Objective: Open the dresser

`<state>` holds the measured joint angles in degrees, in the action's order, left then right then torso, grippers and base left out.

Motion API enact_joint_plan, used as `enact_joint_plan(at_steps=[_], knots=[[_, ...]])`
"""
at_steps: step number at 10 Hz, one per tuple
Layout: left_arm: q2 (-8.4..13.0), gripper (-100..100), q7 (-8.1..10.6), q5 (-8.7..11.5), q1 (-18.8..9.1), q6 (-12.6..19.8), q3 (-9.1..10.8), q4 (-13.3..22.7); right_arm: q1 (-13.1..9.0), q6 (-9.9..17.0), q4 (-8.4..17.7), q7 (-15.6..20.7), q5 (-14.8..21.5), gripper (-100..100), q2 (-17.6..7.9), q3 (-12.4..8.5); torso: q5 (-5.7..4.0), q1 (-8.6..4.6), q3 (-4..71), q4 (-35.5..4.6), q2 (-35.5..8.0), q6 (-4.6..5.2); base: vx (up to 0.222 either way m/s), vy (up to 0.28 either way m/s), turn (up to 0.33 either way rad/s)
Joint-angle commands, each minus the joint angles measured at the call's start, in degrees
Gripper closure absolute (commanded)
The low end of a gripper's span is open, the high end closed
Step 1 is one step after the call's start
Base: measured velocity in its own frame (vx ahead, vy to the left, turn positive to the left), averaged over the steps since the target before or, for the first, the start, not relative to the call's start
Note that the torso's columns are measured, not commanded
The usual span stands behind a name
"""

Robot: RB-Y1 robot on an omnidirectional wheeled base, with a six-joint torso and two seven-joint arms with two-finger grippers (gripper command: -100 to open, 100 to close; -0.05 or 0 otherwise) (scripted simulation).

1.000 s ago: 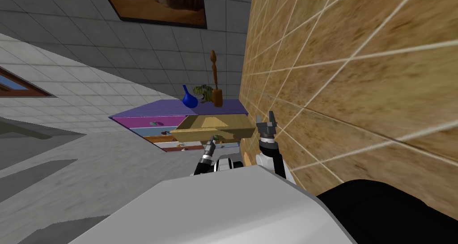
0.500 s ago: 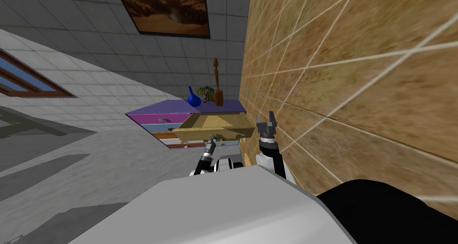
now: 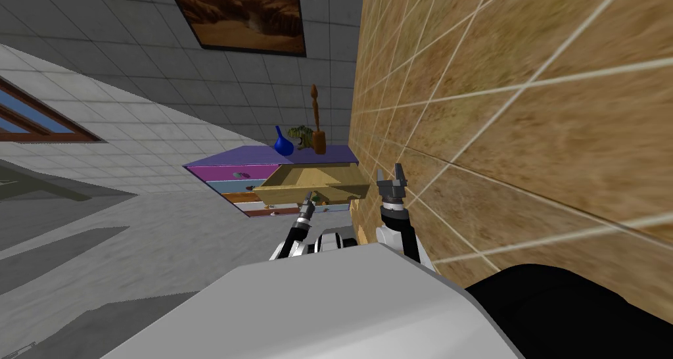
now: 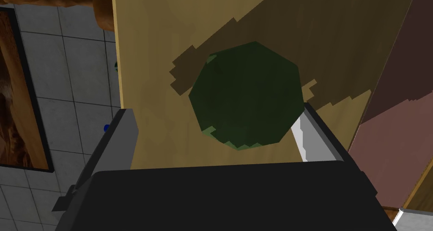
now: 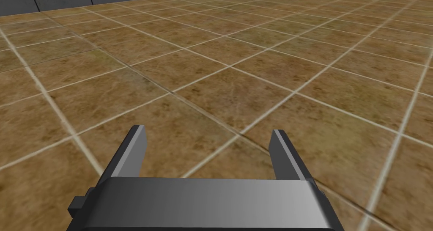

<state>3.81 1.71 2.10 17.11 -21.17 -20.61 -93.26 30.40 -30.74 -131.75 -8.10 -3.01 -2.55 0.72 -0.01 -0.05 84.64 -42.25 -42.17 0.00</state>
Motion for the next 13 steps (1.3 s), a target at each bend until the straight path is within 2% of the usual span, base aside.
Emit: enact_joint_plan(at_steps=[1,6,7,8,13], knots=[[1.2,-100,0.94,0.87,-0.97,3.54,1.67,-2.91,0.0,0.0,0.0,0.0,0.0,0,0.0,0.0,0.0,0.05,-0.03,-0.07,-0.07,-0.01,-0.037,-0.037,-0.052],[2.87,-100,2.12,2.08,-2.04,8.82,4.0,-7.76,-0.07,0.0,0.02,0.0,-0.02,0,0.07,0.19,-0.14,-0.09,-0.34,-0.6,-0.72,-0.07,-0.032,-0.024,-0.042],[2.7,-100,1.88,1.78,-0.69,8.22,3.03,-6.54,-0.12,0.0,0.05,0.0,-0.03,0,0.14,0.37,-0.19,-0.25,-0.46,-0.71,-0.94,-0.06,0.0,0.0,0.0],[2.71,0,1.86,1.77,-0.55,8.56,2.97,-6.58,-0.17,0.0,0.08,0.0,-0.04,0,0.18,0.47,-0.13,-0.21,-0.47,-0.55,-0.87,0.02,0.012,0.004,0.01],[2.78,0,1.86,1.75,-0.2,9.05,2.78,-5.98,-0.32,0.0,0.11,0.0,-0.07,0,0.25,0.69,-0.01,0.0,-0.14,-0.14,-0.26,0.02,0.003,0.001,0.002]])
